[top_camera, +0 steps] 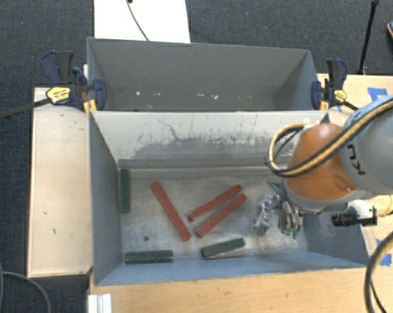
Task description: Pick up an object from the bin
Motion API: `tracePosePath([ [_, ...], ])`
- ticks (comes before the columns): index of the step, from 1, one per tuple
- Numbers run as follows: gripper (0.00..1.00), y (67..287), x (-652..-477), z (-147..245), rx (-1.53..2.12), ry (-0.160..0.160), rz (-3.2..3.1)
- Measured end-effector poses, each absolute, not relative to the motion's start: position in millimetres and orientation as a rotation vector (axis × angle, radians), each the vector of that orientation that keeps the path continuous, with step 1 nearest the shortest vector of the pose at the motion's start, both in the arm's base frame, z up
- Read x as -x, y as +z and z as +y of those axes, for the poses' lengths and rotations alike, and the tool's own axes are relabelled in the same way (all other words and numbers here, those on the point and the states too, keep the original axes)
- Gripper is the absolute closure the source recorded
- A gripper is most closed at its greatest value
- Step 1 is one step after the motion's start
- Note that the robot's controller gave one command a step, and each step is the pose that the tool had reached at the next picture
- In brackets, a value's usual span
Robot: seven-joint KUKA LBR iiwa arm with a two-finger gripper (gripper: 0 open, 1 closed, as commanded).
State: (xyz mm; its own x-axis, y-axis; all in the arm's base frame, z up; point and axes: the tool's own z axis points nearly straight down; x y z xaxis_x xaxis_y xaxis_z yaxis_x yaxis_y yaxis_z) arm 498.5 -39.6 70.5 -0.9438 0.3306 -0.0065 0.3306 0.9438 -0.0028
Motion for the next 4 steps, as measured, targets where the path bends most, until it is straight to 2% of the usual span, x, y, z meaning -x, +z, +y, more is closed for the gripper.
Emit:
tracePosePath([
  [1, 0.00, 70, -498.0, -34, -0.515, 0.000, 3.095],
  [2, 0.00, 91, -500.2, 75, -0.373, 0.009, 3.115],
  [3, 1.00, 91, -500.2, 69, -0.387, 0.002, 3.114],
  [4, 0.00, 91, -500.2, 69, -0.388, 0.002, 3.114],
])
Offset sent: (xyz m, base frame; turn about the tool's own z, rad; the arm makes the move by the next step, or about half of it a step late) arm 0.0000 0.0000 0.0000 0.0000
